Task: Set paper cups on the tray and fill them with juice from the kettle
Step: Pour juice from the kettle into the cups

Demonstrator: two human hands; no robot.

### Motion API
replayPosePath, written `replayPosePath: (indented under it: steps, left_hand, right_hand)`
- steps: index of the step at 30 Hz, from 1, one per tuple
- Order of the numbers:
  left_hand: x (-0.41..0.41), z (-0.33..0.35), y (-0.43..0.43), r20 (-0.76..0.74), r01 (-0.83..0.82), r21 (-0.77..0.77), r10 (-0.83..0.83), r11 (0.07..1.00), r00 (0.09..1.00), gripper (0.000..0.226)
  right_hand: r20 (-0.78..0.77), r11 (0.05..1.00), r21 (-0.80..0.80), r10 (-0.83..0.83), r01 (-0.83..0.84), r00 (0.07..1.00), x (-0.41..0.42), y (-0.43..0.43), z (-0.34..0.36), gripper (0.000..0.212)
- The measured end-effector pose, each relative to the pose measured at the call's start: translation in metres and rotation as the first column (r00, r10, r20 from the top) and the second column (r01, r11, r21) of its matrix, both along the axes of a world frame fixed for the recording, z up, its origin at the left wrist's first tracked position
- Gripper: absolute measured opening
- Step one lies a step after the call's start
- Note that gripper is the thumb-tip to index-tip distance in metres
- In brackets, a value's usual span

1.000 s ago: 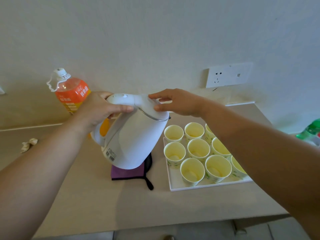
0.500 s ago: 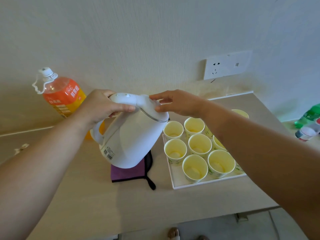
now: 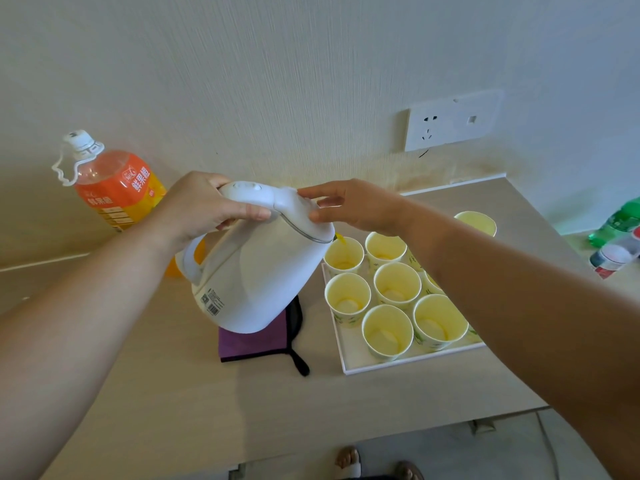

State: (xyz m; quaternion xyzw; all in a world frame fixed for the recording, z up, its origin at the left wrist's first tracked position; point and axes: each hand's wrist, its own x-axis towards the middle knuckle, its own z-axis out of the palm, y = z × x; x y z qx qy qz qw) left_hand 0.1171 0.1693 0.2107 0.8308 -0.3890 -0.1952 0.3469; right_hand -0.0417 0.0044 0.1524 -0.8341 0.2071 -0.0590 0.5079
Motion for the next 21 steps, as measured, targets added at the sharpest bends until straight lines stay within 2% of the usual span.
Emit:
replayPosePath:
  steps: [14,16,19,21]
  left_hand:
    - [-0.005,0.010,0.005,-0.011,-0.016,-0.006,0.016,1.000,1.000,0.030]
    - [-0.003,0.012,0.006,0.001,-0.019,0.006,0.019,1.000,1.000,0.034]
    - [-0.003,0.016,0.009,0.014,-0.011,0.010,0.011,1.000,1.000,0.051]
    - [-0.003,0.018,0.010,0.015,-0.015,0.005,0.015,1.000,1.000,0.047]
  right_hand:
    - [-0.015,0.999,-0.027,0.025,-0.026,1.000,-0.001,0.005,0.010,0.045]
    - [-0.004,1.000,-0.008,0.026,-0.026,1.000,0.000,0.005,0.011,0.045]
    - [-0.002,1.000,-0.001,0.032,-0.032,0.999,0.001,0.007,0.014,0.046]
    - [-0.002,0.999,-0.010,0.034,-0.034,0.999,0.001,0.008,0.017,0.046]
